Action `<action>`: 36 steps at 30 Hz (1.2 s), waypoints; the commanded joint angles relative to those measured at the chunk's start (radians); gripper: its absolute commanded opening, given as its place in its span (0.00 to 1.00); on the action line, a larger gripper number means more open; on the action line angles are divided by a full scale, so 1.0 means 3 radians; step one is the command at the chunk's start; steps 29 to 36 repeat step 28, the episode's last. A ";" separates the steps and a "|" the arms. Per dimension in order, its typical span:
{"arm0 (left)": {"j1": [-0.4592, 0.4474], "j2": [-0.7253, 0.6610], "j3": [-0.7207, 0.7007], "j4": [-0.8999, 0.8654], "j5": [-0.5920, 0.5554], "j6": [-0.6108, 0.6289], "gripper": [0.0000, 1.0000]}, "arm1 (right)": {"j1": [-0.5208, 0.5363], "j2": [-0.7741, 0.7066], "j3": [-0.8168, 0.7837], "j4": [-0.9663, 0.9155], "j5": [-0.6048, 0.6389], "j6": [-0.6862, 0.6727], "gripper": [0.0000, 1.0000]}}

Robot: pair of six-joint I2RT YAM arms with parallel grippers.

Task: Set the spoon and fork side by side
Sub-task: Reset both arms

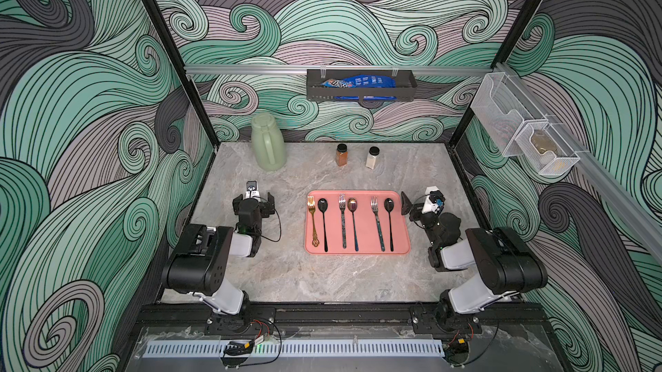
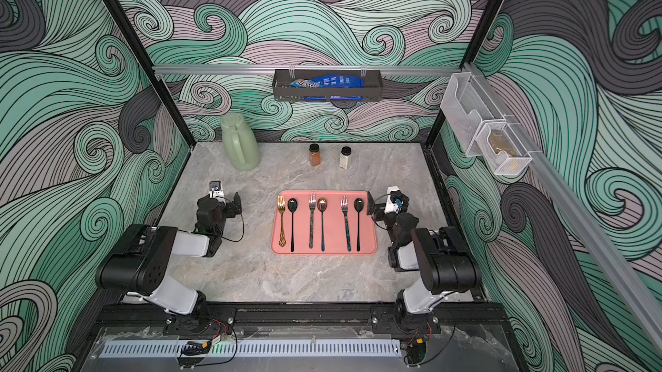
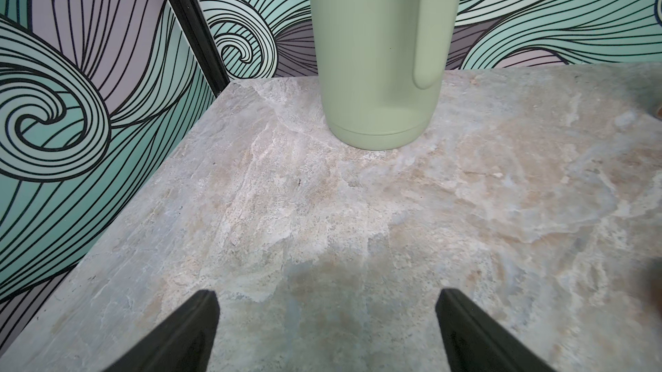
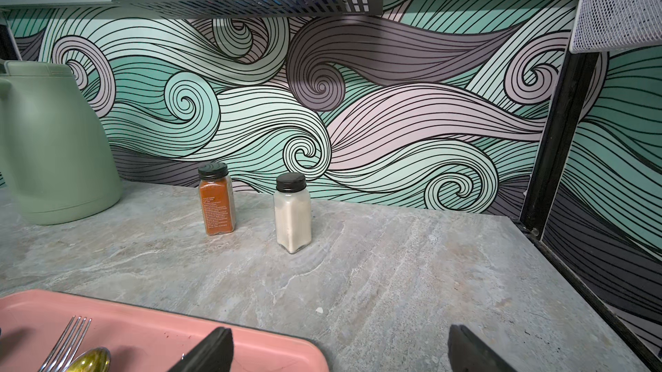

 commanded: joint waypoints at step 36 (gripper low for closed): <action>0.0024 0.0022 0.0082 -0.0069 0.0012 0.0001 0.99 | 0.0012 -0.0030 0.0032 -0.0059 -0.0042 -0.0020 0.99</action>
